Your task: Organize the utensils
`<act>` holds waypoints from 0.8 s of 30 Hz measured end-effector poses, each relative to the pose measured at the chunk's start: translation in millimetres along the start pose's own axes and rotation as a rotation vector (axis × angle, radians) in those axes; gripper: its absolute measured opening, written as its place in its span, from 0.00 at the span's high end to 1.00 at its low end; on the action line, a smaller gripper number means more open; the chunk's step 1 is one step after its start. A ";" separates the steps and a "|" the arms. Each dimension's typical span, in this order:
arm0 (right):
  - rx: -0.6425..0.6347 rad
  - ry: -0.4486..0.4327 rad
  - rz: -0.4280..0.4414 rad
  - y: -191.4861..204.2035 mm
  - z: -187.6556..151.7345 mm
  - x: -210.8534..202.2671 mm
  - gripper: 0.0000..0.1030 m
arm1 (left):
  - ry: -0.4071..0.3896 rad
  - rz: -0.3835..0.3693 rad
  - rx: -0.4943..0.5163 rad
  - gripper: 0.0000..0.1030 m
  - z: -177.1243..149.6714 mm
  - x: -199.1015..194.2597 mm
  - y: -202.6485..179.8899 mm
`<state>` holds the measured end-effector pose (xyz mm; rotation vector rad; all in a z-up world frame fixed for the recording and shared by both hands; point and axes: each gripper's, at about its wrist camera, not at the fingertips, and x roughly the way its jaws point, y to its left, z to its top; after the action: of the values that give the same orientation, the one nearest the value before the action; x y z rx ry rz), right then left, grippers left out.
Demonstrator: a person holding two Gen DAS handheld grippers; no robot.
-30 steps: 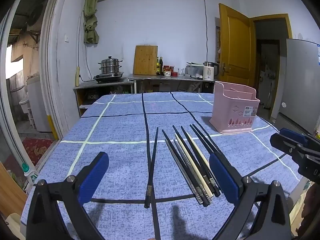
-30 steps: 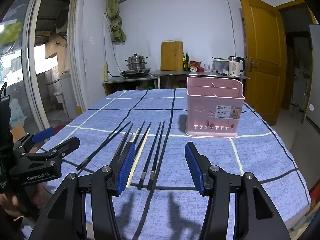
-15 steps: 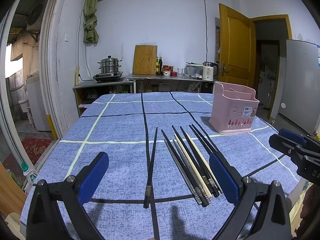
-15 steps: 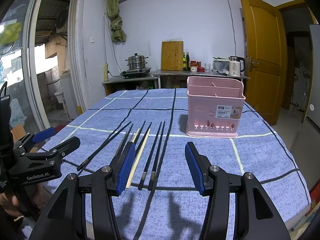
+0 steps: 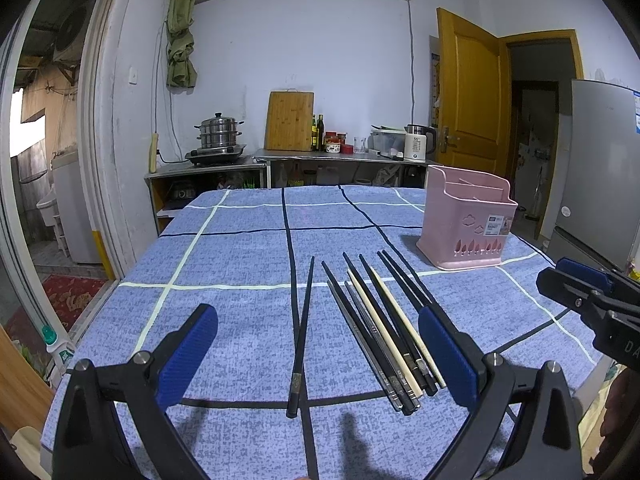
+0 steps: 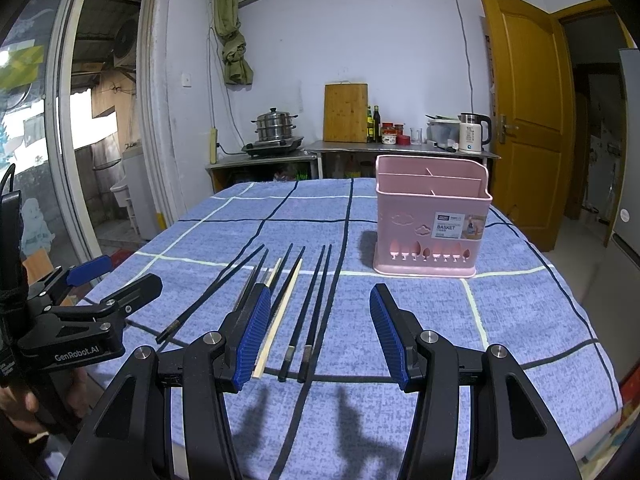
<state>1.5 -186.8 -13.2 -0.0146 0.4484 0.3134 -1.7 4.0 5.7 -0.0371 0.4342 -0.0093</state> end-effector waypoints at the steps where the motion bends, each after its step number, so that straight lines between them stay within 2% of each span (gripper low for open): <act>1: 0.000 0.000 0.000 -0.1 0.2 0.2 0.49 | 0.000 0.001 0.001 0.01 -0.2 0.0 -0.1; 24: 0.001 0.027 0.015 1.1 -1.4 8.7 0.49 | 0.017 0.010 0.007 0.01 -1.8 8.5 1.9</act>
<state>8.0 -183.3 -18.1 -0.0149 0.4751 0.3278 5.3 5.6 0.5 -0.0281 0.4517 -0.0008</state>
